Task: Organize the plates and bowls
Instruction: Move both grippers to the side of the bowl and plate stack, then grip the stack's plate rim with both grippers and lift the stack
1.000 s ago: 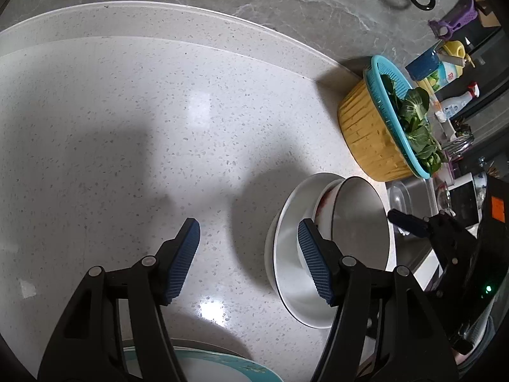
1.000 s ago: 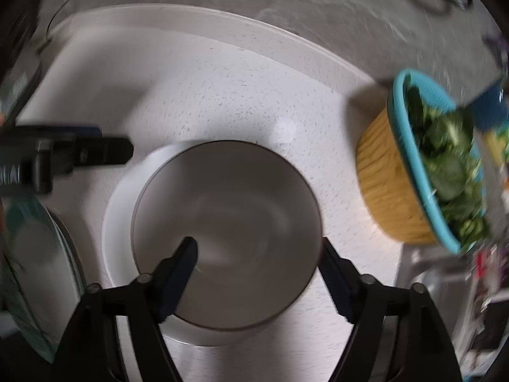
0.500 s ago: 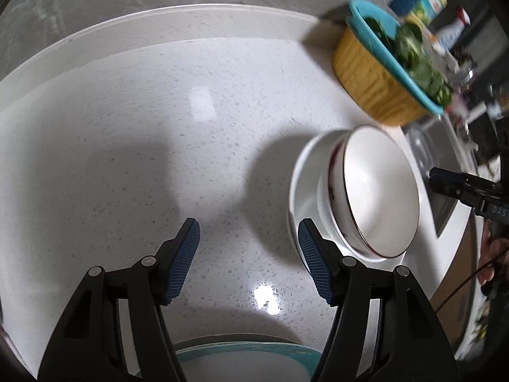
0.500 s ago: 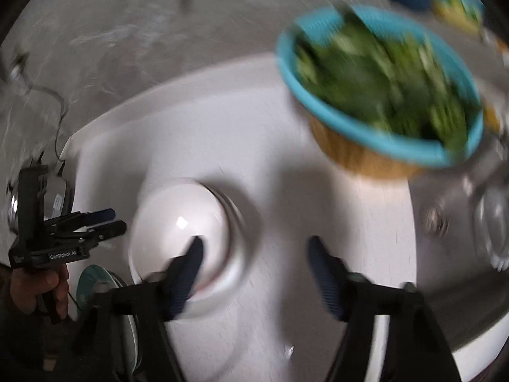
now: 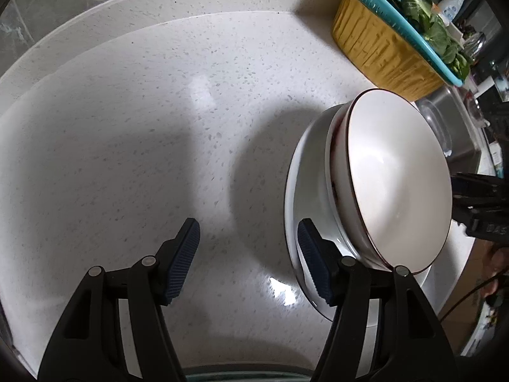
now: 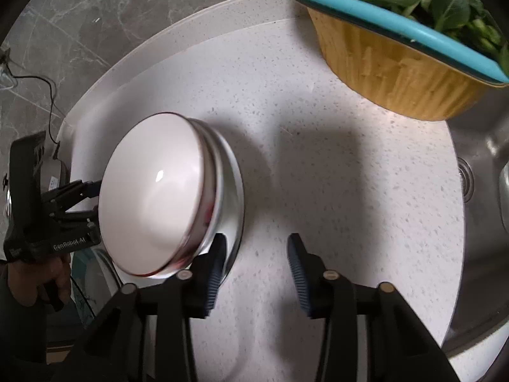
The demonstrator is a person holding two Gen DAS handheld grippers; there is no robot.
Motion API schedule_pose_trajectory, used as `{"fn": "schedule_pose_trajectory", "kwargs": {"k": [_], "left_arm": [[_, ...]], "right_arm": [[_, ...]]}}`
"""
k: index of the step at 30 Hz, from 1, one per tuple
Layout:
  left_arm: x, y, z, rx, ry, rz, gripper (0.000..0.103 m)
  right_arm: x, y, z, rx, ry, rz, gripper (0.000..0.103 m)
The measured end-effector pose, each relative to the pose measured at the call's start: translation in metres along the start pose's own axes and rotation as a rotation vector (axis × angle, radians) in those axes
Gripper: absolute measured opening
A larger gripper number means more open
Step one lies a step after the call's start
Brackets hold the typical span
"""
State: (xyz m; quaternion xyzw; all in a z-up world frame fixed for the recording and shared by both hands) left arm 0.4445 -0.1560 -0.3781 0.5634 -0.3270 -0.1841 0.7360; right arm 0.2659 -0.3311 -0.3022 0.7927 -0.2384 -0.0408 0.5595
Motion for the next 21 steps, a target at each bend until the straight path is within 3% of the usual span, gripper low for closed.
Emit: {"fn": "schedule_pose_trajectory", "kwargs": {"k": [3,5,7,11,17,20,21], "left_arm": [[0.002,-0.003,0.000,-0.011,0.004,0.002,0.062],[0.003,-0.007,-0.002,-0.014,0.010,-0.001,0.062],[0.005,-0.012,-0.002,-0.025,0.013,0.002,0.061],[0.011,-0.017,0.001,-0.054,0.019,0.032,0.041],[0.026,-0.021,0.006,-0.040,-0.040,0.044,0.035],[0.028,-0.020,0.016,-0.063,-0.084,0.054,0.013],[0.030,-0.021,0.020,-0.021,-0.110,0.049,0.012]], "right_arm": [[0.002,-0.016,-0.001,-0.025,0.009,-0.012,0.040],[0.002,-0.023,-0.005,0.036,-0.016,-0.009,0.038],[0.003,-0.026,-0.007,0.030,0.001,0.010,0.038],[0.004,-0.029,-0.015,0.064,0.025,0.048,0.031],[0.009,-0.029,-0.011,0.074,0.003,0.090,0.031],[0.013,-0.030,-0.012,0.078,0.020,0.099,0.028],[0.014,-0.032,-0.014,0.079,0.023,0.097,0.024]]}}
Point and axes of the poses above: each gripper's, at about its wrist camera, not at the fingertips, and y roughly against the way its jaws point, z to its right, x to its top, the point moved 8 cm from there along -y, roughly the way its jaws point, and after that the axes turned 6 degrees about -y, right-handed, at the moved point
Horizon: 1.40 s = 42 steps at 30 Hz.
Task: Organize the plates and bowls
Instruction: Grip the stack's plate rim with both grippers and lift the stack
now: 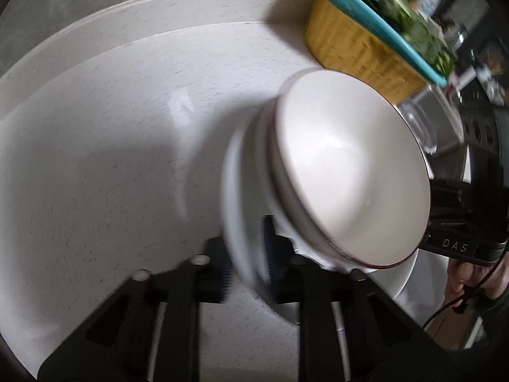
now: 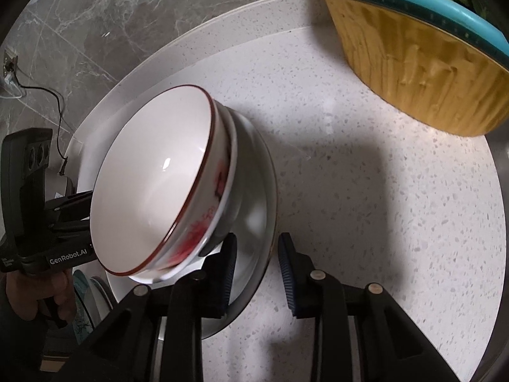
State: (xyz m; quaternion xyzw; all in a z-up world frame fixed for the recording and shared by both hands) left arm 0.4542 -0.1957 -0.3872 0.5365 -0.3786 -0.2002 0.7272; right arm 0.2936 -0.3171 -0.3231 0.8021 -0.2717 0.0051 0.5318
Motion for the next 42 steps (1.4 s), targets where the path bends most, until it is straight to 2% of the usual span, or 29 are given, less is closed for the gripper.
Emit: {"fn": "schedule_pose_trajectory", "kwargs": {"k": [3,14,19,26,35,42], "left_arm": [[0.004,-0.003,-0.001,-0.004,0.030,0.002,0.012],[-0.002,0.013,-0.004,0.011,0.067,0.024,0.011],[-0.006,0.045,-0.004,0.021,0.103,0.062,0.011],[-0.023,0.099,-0.005,0.085,0.156,0.115,0.011],[-0.083,0.185,-0.012,0.166,0.295,0.185,0.011],[-0.162,0.238,-0.022,0.194,0.350,0.214,0.011]], "right_arm": [[0.004,-0.002,-0.001,-0.061,0.019,0.000,0.022],[0.006,-0.006,-0.005,-0.074,-0.013,-0.022,0.019],[0.007,0.006,-0.017,-0.062,0.016,-0.021,0.019],[0.011,0.031,-0.050,-0.031,0.111,-0.005,0.020],[-0.011,0.063,-0.113,0.048,0.285,-0.026,0.020],[-0.049,0.071,-0.165,0.078,0.361,-0.031,0.020]]}}
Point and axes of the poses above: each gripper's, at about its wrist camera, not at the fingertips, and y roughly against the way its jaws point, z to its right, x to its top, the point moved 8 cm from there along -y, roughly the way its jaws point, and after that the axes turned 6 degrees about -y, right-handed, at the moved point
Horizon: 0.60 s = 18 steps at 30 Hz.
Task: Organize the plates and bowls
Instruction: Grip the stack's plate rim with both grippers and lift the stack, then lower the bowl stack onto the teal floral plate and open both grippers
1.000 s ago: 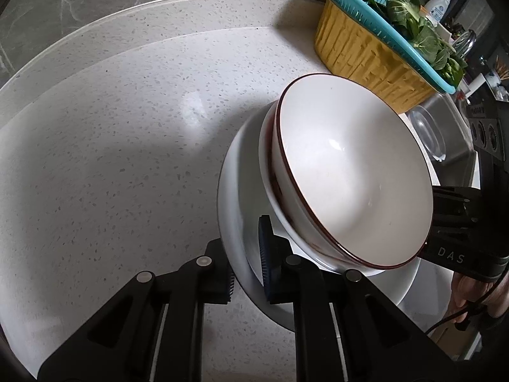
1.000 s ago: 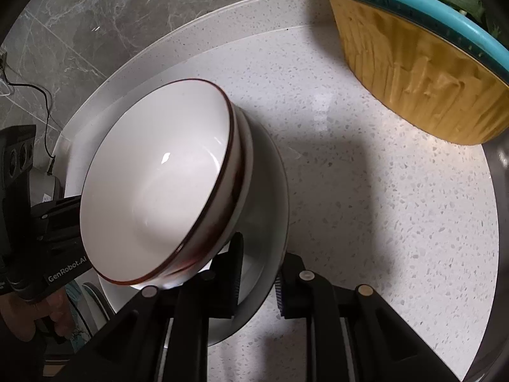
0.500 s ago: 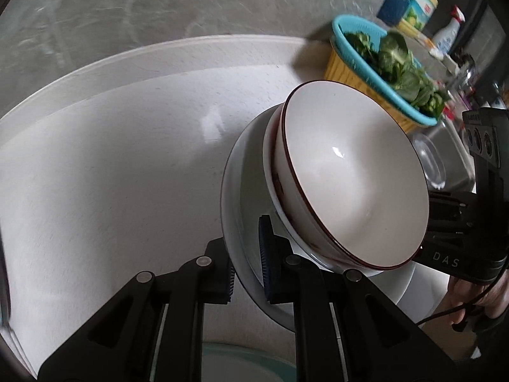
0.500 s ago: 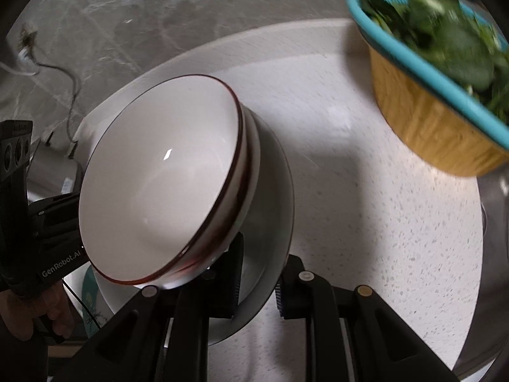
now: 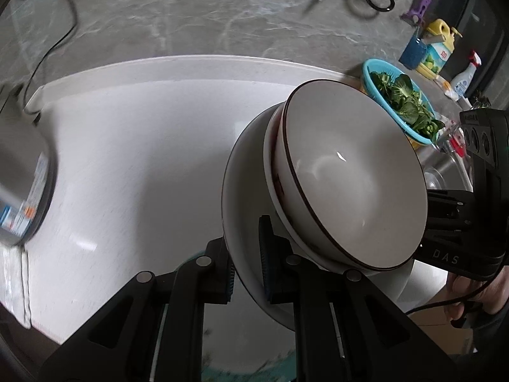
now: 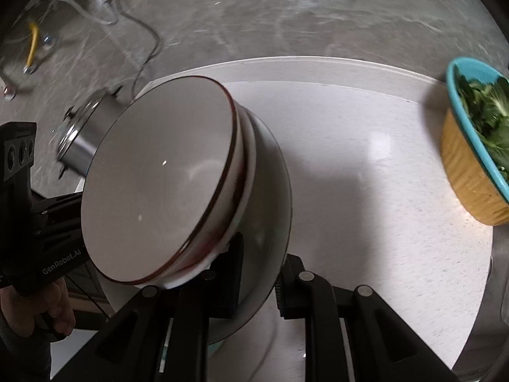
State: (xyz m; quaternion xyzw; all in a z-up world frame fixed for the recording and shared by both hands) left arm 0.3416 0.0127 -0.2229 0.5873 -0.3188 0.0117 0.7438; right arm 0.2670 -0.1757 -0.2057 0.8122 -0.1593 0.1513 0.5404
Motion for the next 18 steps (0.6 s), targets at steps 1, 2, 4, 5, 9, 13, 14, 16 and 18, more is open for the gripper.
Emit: {"fn": "schedule_pose_trajectory", "kwargs": {"k": [1,2,4,5,9,13,14,16,18], "left_arm": [[-0.011,0.006,-0.008,-0.002,0.005,-0.002,0.011],[-0.020,0.008,-0.014,-0.005,0.011,-0.004,0.011],[-0.046,0.015,-0.030,-0.016,0.029,-0.013,0.011],[-0.056,0.015,-0.035,-0.022,0.036,-0.020,0.011],[-0.097,0.007,-0.048,-0.041,0.058,-0.062,0.011],[-0.126,0.004,-0.057,-0.055,0.074,-0.078,0.012],[-0.132,0.004,-0.058,-0.057,0.074,-0.079,0.012],[-0.143,0.002,-0.059,-0.058,0.074,-0.084,0.012],[-0.152,-0.002,-0.059,-0.056,0.073,-0.089,0.012]], "right_arm": [[-0.006,-0.002,-0.010,0.001,0.006,-0.005,0.020],[-0.011,-0.004,-0.018,0.002,0.009,-0.010,0.020],[-0.021,-0.008,-0.028,-0.001,0.015,-0.019,0.020],[-0.027,-0.011,-0.035,-0.004,0.015,-0.028,0.020],[-0.051,-0.025,-0.052,-0.022,0.022,-0.059,0.020],[-0.072,-0.036,-0.059,-0.038,0.009,-0.077,0.019],[-0.076,-0.039,-0.060,-0.040,0.007,-0.081,0.019],[-0.083,-0.042,-0.060,-0.046,0.010,-0.082,0.019],[-0.089,-0.046,-0.060,-0.055,0.011,-0.085,0.019]]}}
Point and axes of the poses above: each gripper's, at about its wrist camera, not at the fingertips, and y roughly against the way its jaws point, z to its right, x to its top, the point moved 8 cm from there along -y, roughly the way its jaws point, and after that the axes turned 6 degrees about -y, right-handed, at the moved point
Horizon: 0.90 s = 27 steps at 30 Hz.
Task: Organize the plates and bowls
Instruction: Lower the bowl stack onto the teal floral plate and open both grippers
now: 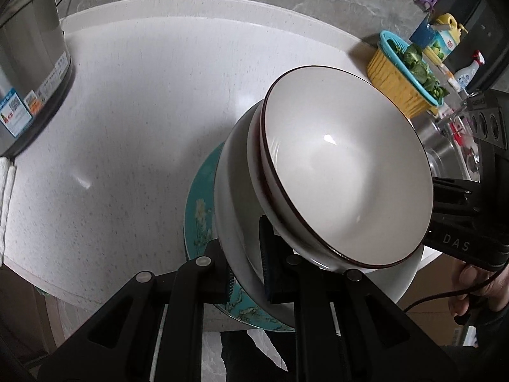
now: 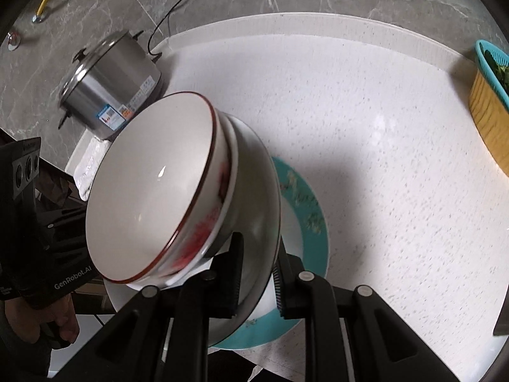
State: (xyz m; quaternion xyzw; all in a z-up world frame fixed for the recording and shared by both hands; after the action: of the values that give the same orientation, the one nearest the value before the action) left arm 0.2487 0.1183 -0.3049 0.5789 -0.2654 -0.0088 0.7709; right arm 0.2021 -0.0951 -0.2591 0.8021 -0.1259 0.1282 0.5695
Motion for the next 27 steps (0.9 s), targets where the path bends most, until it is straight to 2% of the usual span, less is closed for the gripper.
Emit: {"fn": "schedule_pose_trajectory", "kwargs": {"k": [10,17,19,27], "left_arm": [[-0.031,-0.021,-0.007,0.021,0.006,-0.016,0.012],[-0.029,-0.040,0.000,0.044,0.011,-0.022,0.012],[-0.020,-0.049,0.005,0.044,0.012,-0.028,0.012],[-0.026,-0.047,0.009,0.072,0.007,-0.008,0.012]], "right_arm": [[-0.017,-0.018,0.008,-0.014,-0.010,-0.014,0.019],[-0.024,-0.028,0.007,-0.014,0.003,-0.019,0.019],[-0.026,-0.032,0.006,-0.019,0.009,-0.021,0.019],[-0.028,-0.037,0.004,-0.015,0.010,-0.008,0.019]]}}
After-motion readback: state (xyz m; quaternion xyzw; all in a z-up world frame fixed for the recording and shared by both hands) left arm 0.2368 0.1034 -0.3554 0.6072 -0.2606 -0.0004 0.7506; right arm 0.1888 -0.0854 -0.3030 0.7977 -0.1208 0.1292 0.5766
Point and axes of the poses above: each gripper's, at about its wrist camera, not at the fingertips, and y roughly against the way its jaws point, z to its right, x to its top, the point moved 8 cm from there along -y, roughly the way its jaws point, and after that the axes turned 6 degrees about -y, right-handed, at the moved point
